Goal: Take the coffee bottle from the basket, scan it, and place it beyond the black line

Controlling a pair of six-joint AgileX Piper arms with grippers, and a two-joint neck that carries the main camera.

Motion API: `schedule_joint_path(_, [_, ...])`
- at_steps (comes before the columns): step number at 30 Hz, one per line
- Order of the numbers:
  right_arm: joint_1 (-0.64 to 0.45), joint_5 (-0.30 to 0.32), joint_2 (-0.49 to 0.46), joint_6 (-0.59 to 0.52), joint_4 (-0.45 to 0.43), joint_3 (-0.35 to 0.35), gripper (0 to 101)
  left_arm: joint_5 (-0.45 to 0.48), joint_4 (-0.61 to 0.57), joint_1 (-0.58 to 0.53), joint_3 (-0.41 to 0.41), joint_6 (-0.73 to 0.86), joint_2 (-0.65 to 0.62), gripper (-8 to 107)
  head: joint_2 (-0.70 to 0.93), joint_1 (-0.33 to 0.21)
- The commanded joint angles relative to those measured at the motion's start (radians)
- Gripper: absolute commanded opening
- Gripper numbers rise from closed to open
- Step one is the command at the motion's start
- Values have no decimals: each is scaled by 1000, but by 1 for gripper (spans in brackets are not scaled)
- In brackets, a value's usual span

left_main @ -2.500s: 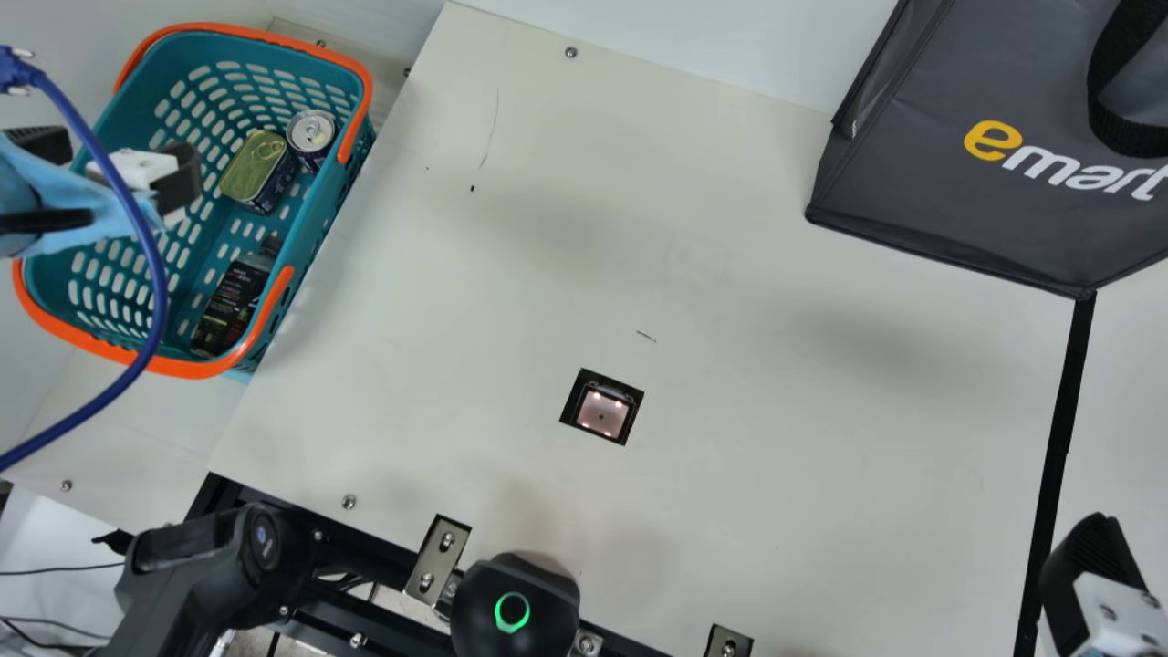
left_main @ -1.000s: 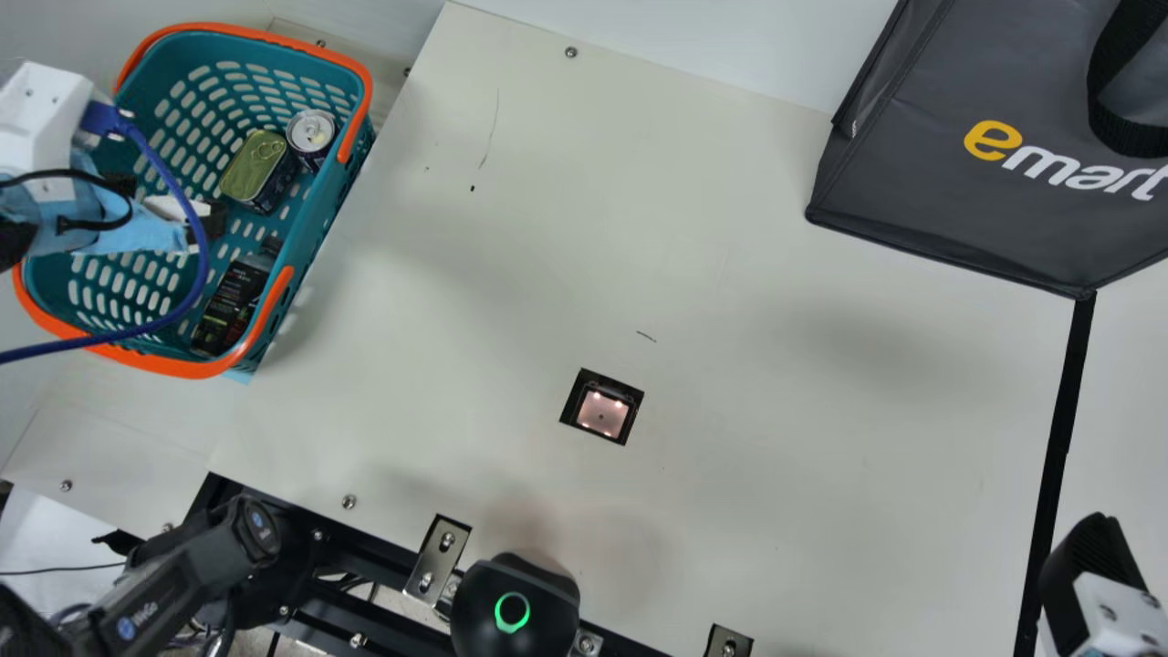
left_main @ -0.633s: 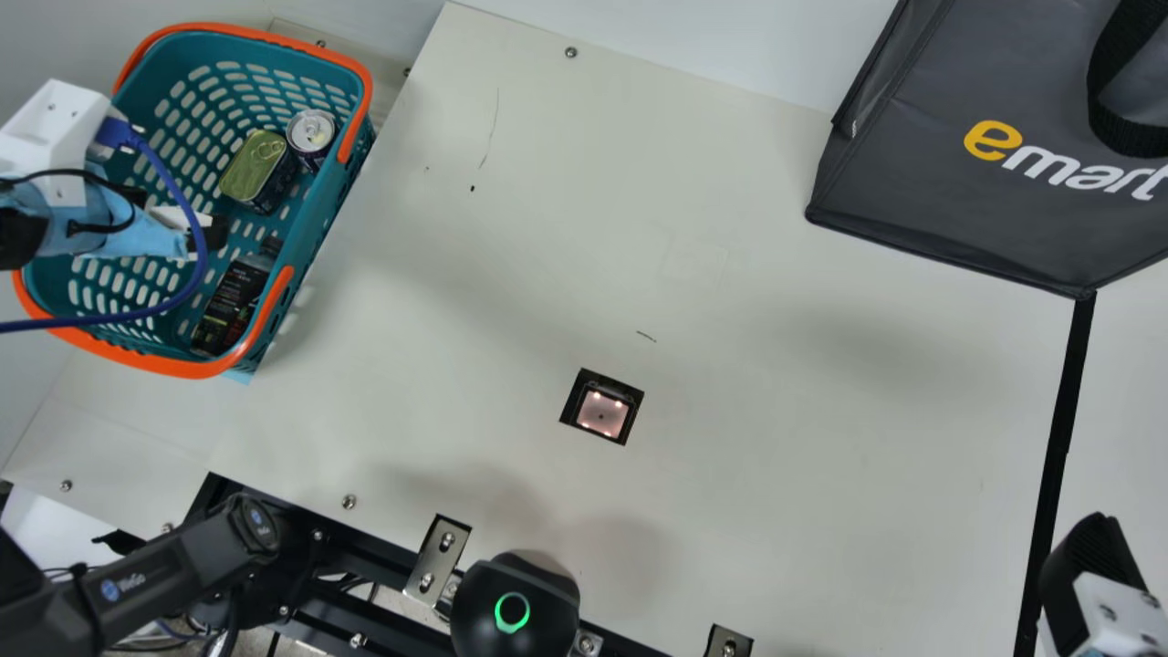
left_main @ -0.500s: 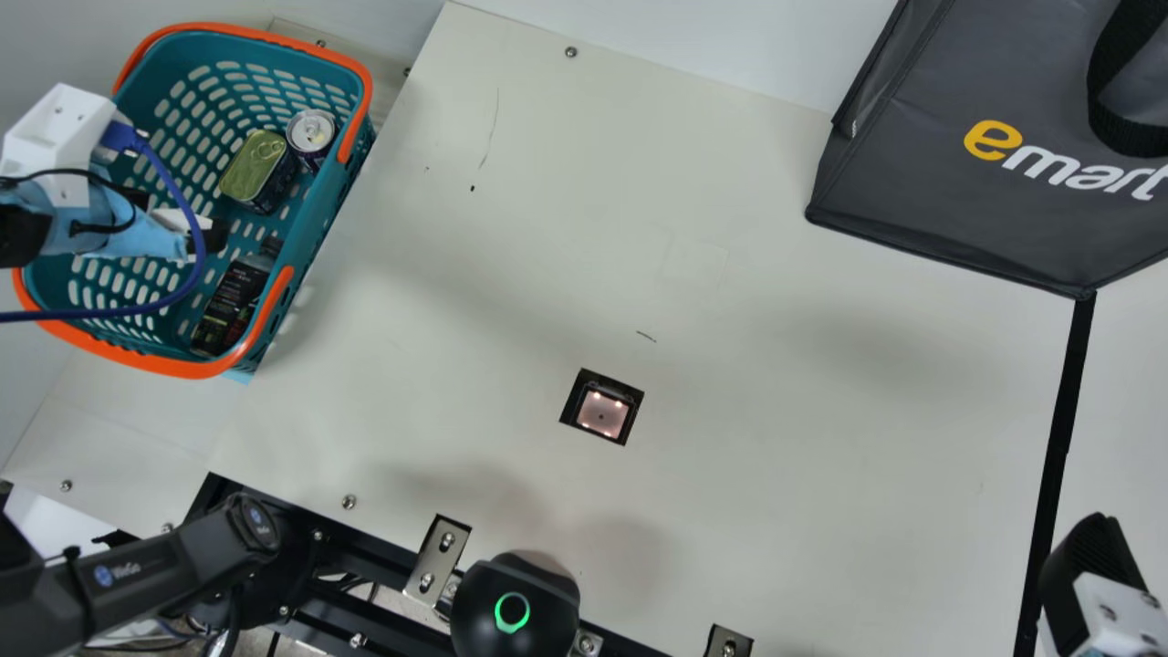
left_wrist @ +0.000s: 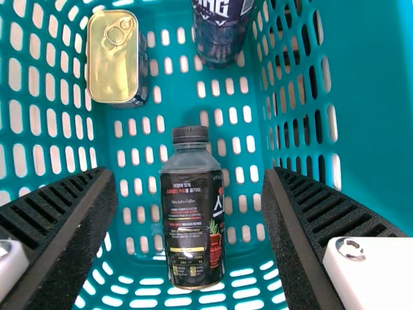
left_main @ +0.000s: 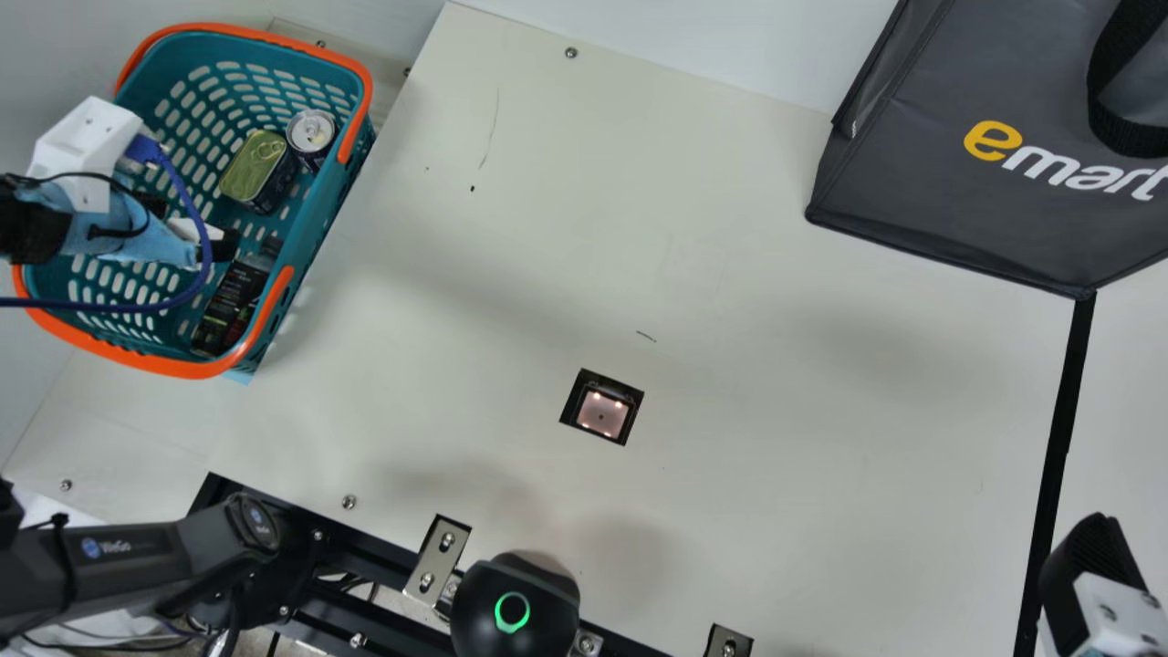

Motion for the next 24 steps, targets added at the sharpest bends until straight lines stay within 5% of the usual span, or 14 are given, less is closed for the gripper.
schedule_joint_path(1, [0, 0, 0, 0, 0, 0, 91, -18, -3, -8, 8, 0, 12, 90, 2, -27])
schedule_joint_path(24, [0, 0, 0, 0, 0, 0, 91, -92, 47, -36, -75, 28, 229, 90, 2, -27])
